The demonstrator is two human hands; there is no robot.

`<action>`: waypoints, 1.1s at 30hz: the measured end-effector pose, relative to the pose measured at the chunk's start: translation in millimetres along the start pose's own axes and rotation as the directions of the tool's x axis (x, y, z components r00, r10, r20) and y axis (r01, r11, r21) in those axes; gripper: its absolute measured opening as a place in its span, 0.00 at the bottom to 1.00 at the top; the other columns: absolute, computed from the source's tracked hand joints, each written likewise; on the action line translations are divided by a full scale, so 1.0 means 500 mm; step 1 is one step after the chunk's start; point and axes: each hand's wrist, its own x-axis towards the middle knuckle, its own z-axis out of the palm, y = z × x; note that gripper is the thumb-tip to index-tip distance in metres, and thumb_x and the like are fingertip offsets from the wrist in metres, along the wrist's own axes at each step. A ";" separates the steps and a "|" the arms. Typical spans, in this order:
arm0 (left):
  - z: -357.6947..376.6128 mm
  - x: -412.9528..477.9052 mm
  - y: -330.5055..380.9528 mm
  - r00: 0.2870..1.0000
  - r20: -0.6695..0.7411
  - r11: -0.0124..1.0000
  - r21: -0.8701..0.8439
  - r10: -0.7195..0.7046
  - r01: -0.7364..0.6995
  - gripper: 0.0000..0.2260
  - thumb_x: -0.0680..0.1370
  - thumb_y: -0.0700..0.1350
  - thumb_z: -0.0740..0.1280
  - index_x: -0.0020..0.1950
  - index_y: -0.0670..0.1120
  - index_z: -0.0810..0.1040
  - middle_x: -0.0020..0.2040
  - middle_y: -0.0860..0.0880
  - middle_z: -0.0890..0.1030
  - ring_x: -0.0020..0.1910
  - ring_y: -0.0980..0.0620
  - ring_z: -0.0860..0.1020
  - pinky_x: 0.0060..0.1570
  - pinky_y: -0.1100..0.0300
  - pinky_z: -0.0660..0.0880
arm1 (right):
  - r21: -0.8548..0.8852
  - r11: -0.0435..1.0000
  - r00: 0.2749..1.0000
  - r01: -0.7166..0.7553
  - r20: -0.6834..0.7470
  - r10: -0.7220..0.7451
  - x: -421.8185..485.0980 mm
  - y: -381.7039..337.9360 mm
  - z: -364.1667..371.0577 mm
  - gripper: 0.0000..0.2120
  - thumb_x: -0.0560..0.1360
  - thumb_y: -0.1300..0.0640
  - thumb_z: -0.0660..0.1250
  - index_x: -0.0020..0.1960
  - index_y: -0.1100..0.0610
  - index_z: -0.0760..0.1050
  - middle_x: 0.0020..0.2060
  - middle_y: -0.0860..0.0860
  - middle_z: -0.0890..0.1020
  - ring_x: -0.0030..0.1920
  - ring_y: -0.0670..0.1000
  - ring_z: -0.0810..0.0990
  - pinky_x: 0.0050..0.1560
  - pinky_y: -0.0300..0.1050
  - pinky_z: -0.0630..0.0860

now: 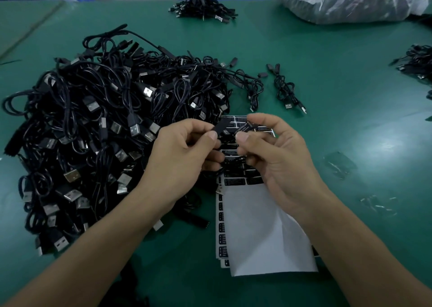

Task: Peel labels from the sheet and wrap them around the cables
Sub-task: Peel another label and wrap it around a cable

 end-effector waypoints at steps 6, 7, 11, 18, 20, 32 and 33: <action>0.012 -0.007 0.002 1.000 -0.011 0.995 -0.101 -0.015 0.014 0.08 0.80 0.34 0.67 0.49 0.46 0.83 0.41 0.49 0.86 0.42 0.51 0.86 0.41 0.61 0.82 | 0.003 0.999 0.999 -0.044 0.013 0.044 0.002 -0.003 -0.002 0.13 0.62 0.55 0.76 0.46 0.53 0.81 0.36 0.49 0.84 0.34 0.45 0.80 0.36 0.36 0.74; 0.015 -0.009 0.002 1.000 -0.011 0.994 -0.107 -0.022 0.020 0.09 0.79 0.33 0.67 0.49 0.45 0.83 0.42 0.49 0.86 0.42 0.51 0.86 0.41 0.62 0.82 | 0.005 0.999 0.999 -0.044 0.024 0.043 0.001 -0.004 -0.002 0.10 0.63 0.55 0.75 0.44 0.52 0.82 0.37 0.49 0.84 0.35 0.45 0.80 0.36 0.36 0.74; 0.019 -0.013 -0.003 1.000 0.003 0.994 -0.109 -0.029 0.029 0.10 0.79 0.31 0.67 0.49 0.45 0.83 0.42 0.48 0.86 0.42 0.51 0.86 0.40 0.63 0.81 | -0.053 0.999 1.000 0.011 0.021 -0.010 -0.001 -0.009 -0.003 0.05 0.65 0.52 0.74 0.41 0.47 0.85 0.39 0.49 0.85 0.37 0.45 0.80 0.37 0.38 0.74; 0.018 -0.014 -0.007 1.000 0.012 0.997 -0.070 0.015 -0.014 0.06 0.78 0.35 0.70 0.50 0.45 0.83 0.41 0.47 0.86 0.40 0.51 0.86 0.39 0.63 0.81 | -0.158 0.980 0.993 0.119 -0.005 -0.121 0.003 -0.006 -0.009 0.08 0.75 0.65 0.72 0.44 0.53 0.84 0.36 0.51 0.83 0.38 0.48 0.78 0.39 0.38 0.75; 0.017 -0.013 -0.009 1.000 0.016 0.998 -0.058 0.021 -0.021 0.04 0.78 0.36 0.71 0.49 0.44 0.83 0.40 0.47 0.86 0.39 0.50 0.86 0.39 0.62 0.82 | -0.174 0.976 0.991 0.128 -0.005 -0.130 0.004 -0.005 -0.008 0.07 0.75 0.66 0.72 0.45 0.55 0.83 0.34 0.51 0.82 0.36 0.47 0.78 0.38 0.37 0.75; 0.009 -0.013 0.000 0.991 0.120 0.990 -0.125 -0.052 0.067 0.08 0.74 0.30 0.72 0.49 0.42 0.84 0.40 0.46 0.86 0.41 0.49 0.86 0.41 0.62 0.82 | -0.203 0.963 0.983 0.175 -0.022 -0.184 0.004 -0.004 -0.007 0.08 0.74 0.66 0.74 0.49 0.55 0.80 0.35 0.50 0.85 0.35 0.45 0.81 0.38 0.34 0.76; 0.009 -0.014 0.001 0.991 0.120 0.989 -0.128 -0.056 0.071 0.09 0.74 0.30 0.72 0.50 0.41 0.84 0.40 0.45 0.86 0.41 0.49 0.86 0.41 0.61 0.82 | -0.203 0.964 0.984 0.170 -0.023 -0.178 0.003 -0.005 -0.008 0.10 0.73 0.66 0.74 0.51 0.54 0.79 0.34 0.50 0.85 0.35 0.46 0.82 0.38 0.34 0.76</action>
